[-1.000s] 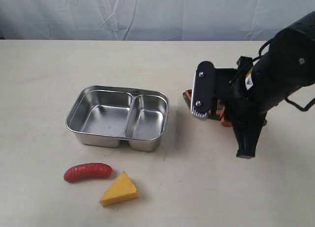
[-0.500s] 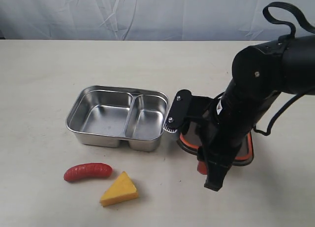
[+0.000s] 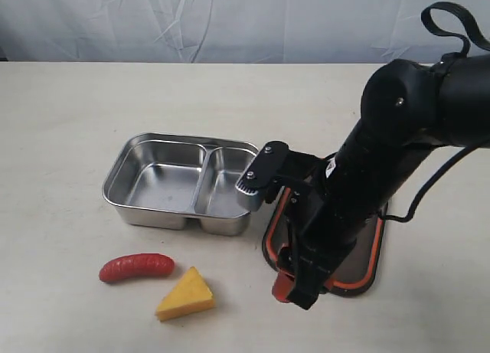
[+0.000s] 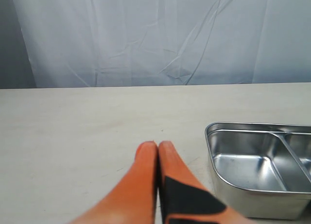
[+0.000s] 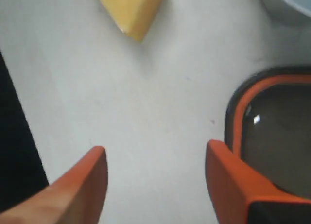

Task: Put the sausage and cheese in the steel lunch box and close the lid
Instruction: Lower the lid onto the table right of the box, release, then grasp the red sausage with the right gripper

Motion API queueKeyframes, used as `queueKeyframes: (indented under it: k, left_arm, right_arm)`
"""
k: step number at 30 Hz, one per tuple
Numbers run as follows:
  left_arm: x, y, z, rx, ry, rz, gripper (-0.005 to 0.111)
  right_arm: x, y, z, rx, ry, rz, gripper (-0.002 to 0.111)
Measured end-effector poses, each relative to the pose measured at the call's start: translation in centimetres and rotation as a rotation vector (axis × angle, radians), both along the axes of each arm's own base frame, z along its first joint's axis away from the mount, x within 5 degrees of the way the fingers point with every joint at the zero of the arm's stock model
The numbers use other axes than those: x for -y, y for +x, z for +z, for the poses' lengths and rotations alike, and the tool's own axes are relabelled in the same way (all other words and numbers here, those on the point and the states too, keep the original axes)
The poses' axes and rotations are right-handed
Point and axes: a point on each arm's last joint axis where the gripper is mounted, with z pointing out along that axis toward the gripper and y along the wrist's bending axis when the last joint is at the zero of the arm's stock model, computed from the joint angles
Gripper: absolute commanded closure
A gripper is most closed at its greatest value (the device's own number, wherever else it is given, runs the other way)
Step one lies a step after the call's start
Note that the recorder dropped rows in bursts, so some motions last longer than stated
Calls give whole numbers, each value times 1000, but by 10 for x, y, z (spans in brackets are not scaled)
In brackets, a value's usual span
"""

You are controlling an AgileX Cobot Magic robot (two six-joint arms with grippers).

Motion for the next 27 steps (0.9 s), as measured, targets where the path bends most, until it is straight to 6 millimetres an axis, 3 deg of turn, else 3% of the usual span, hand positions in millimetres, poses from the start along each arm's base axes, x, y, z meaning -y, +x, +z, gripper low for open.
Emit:
queueKeyframes:
  k: [5, 11, 20, 27]
  left_arm:
    - [0, 0, 0, 0, 0, 0, 107]
    - [0, 0, 0, 0, 0, 0, 107]
    - [0, 0, 0, 0, 0, 0, 107]
    - [0, 0, 0, 0, 0, 0, 107]
  right_arm:
    - [-48, -11, 23, 186, 197, 126, 51]
    - [-96, -6, 39, 271, 286, 187, 51]
    - [-149, 0, -1, 251, 221, 296, 51]
    - [-168, -7, -28, 226, 180, 346, 51]
